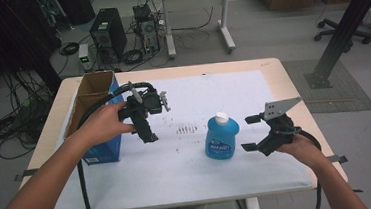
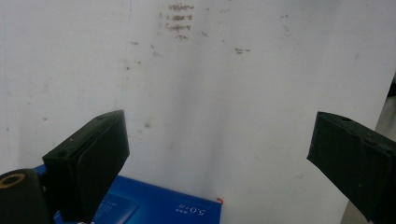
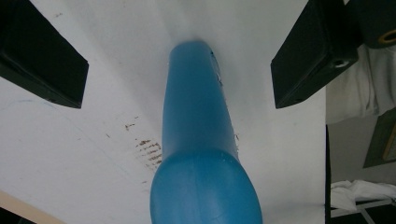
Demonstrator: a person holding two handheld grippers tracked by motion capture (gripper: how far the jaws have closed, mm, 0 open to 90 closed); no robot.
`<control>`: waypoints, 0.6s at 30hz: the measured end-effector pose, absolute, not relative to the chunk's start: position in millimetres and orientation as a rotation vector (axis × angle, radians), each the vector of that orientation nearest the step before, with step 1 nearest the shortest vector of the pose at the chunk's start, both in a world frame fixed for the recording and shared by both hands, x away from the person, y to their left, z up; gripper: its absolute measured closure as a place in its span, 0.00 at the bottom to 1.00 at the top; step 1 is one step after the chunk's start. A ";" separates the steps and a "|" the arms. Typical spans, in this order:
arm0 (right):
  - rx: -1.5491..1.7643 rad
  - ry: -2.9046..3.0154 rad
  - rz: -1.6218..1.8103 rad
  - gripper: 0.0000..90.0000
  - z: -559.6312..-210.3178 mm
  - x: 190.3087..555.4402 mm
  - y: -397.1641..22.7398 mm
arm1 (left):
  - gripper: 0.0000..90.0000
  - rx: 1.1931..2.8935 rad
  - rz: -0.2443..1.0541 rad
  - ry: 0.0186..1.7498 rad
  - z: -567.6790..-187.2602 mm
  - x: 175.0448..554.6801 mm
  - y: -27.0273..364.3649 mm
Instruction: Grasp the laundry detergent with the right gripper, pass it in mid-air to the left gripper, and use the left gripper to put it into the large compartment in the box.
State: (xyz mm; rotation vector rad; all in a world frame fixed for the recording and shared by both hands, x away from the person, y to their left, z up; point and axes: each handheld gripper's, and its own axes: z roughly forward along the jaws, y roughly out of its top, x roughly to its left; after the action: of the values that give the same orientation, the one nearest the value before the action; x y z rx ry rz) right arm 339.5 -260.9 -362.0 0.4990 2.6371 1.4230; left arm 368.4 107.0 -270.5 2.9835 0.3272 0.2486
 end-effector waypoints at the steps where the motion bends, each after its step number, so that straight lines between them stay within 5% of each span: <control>1: 0.498 2.634 1.433 0.04 -363.9 339.2 -259.9 | 0.06 2.985 0.248 0.326 -270.5 368.5 106.9; 18: 0.494 2.615 1.474 0.04 -376.8 340.8 -250.6 | 0.06 2.983 0.249 0.328 -271.1 368.5 107.1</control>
State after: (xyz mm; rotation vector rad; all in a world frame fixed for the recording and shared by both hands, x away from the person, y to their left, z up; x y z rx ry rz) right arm 340.8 -250.6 -376.8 0.4937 2.6148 1.4741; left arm 368.5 107.1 -271.1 2.9830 0.3276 0.2489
